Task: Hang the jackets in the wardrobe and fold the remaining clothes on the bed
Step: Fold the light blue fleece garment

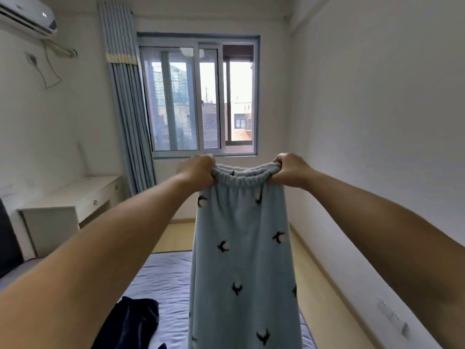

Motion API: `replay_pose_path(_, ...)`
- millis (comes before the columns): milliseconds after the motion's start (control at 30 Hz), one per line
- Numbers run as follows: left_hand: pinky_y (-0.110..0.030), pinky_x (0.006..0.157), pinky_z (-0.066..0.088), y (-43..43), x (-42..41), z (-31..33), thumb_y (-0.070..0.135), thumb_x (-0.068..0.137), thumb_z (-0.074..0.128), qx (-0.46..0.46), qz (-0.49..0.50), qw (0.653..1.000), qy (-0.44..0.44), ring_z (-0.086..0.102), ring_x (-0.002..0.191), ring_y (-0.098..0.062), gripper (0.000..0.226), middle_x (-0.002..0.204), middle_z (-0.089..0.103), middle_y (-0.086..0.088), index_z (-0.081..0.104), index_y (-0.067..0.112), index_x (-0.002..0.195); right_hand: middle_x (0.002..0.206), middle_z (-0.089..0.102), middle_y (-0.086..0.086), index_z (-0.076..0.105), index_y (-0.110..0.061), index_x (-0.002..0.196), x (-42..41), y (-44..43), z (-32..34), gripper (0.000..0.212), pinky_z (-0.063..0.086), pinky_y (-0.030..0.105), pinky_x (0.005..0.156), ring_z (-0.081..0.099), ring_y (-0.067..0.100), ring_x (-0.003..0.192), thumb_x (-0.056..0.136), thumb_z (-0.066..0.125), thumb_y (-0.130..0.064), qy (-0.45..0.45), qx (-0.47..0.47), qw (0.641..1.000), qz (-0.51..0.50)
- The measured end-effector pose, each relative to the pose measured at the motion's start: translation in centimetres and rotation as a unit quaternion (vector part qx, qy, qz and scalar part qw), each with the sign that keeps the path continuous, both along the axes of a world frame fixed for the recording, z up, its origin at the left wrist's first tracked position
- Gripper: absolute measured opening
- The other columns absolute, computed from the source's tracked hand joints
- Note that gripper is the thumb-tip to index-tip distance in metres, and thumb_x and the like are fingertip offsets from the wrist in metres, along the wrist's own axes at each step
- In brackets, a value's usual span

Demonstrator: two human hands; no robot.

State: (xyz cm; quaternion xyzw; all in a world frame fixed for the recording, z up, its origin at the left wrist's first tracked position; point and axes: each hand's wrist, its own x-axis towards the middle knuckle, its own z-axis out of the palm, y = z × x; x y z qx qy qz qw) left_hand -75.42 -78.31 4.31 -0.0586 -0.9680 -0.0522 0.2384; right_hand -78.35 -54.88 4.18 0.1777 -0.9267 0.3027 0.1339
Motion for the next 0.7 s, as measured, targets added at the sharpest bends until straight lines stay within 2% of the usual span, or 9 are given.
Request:
replay_pose_path(67, -0.036, 0.075, 0.049, -0.2, -0.8, 1.2, 0.014, 0.087, 0.061, 0.014, -0.004, 0.999, 0.031, 0.059, 0.089, -0.027, 0.024, 0.102, 0.063, -0.011, 0.054, 0.012, 0.11, 0.094, 0.061, 0.007, 0.058, -0.012, 0.098, -0.4, -0.4, 1.1, 0.025, 0.039, 0.02, 0.058, 0.054, 0.014, 0.078, 0.077, 0.07, -0.015, 0.049, -0.002, 0.999, -0.012)
replay_pose_path(167, -0.038, 0.076, 0.048, -0.3, -1.4, 3.1, 0.008, 0.087, 0.059, 0.04, -0.019, 0.997, 0.067, 0.059, 0.093, -0.034, 0.028, 0.106, 0.061, -0.017, 0.053, 0.01, 0.114, 0.09, 0.058, 0.002, 0.054, -0.017, 0.096, -0.6, -0.8, 2.8, 0.024, 0.039, 0.023, 0.061, 0.053, 0.015, 0.076, 0.077, 0.069, -0.017, 0.103, 0.005, 0.994, -0.04)
replay_pose_path(300, -0.036, 0.072, 0.045, -0.8, -1.4, 3.9, 0.004, 0.087, 0.057, 0.069, -0.046, 0.992, 0.093, 0.057, 0.09, -0.031, 0.03, 0.107, 0.06, -0.018, 0.051, 0.008, 0.117, 0.091, 0.056, -0.001, 0.051, -0.02, 0.098, -0.2, -0.9, 3.2, 0.029, 0.04, 0.025, 0.064, 0.054, 0.017, 0.081, 0.077, 0.071, -0.02, 0.136, 0.018, 0.988, -0.065)
replay_pose_path(433, -0.035, 0.067, 0.045, -1.0, -1.0, 1.9, -0.001, 0.086, 0.054, 0.087, -0.08, 0.988, 0.102, 0.054, 0.081, -0.026, 0.028, 0.1, 0.061, -0.016, 0.051, 0.007, 0.113, 0.094, 0.057, 0.001, 0.051, -0.016, 0.104, 1.0, -0.6, 1.5, 0.034, 0.051, 0.033, 0.072, 0.056, 0.019, 0.084, 0.077, 0.072, -0.02, 0.129, 0.048, 0.989, -0.061)
replay_pose_path(500, -0.033, 0.063, 0.048, -1.1, -0.8, 0.1, -0.002, 0.086, 0.056, 0.101, -0.1, 0.984, 0.104, 0.055, 0.078, -0.024, 0.028, 0.094, 0.059, -0.011, 0.051, 0.008, 0.112, 0.096, 0.056, 0.002, 0.049, -0.016, 0.108, 1.9, -0.2, 0.1, 0.038, 0.052, 0.034, 0.073, 0.056, 0.021, 0.085, 0.077, 0.072, -0.019, 0.112, 0.054, 0.991, -0.044)
replay_pose_path(600, -0.016, 0.053, 0.034, -1.1, 0.5, -3.7, -0.002, 0.084, 0.057, 0.12, -0.13, 0.979, 0.102, 0.05, 0.074, -0.017, 0.026, 0.088, 0.053, -0.003, 0.054, 0.009, 0.108, 0.103, 0.056, 0.004, 0.048, -0.012, 0.121, 3.7, 0.5, -3.0, 0.05, 0.051, 0.033, 0.076, 0.056, 0.022, 0.09, 0.077, 0.071, -0.016, 0.06, 0.079, 0.995, -0.006)
replay_pose_path(633, -0.014, 0.053, 0.031, -0.9, 1.2, -5.3, -0.003, 0.084, 0.058, 0.127, -0.139, 0.978, 0.095, 0.049, 0.073, -0.015, 0.026, 0.087, 0.052, -0.001, 0.055, 0.009, 0.107, 0.102, 0.057, 0.004, 0.05, -0.011, 0.12, 4.6, 0.8, -4.4, 0.048, 0.049, 0.031, 0.075, 0.056, 0.022, 0.089, 0.077, 0.071, -0.015, 0.04, 0.091, 0.995, 0.004)
replay_pose_path(700, -0.014, 0.052, 0.032, -0.6, 3.3, -8.9, -0.005, 0.081, 0.057, 0.142, -0.15, 0.976, 0.072, 0.049, 0.071, -0.015, 0.026, 0.085, 0.053, 0.0, 0.057, 0.01, 0.103, 0.094, 0.058, 0.003, 0.057, -0.013, 0.104, 6.6, 1.4, -7.5, 0.031, 0.044, 0.028, 0.069, 0.055, 0.022, 0.085, 0.075, 0.068, -0.013, 0.003, 0.12, 0.993, 0.021)
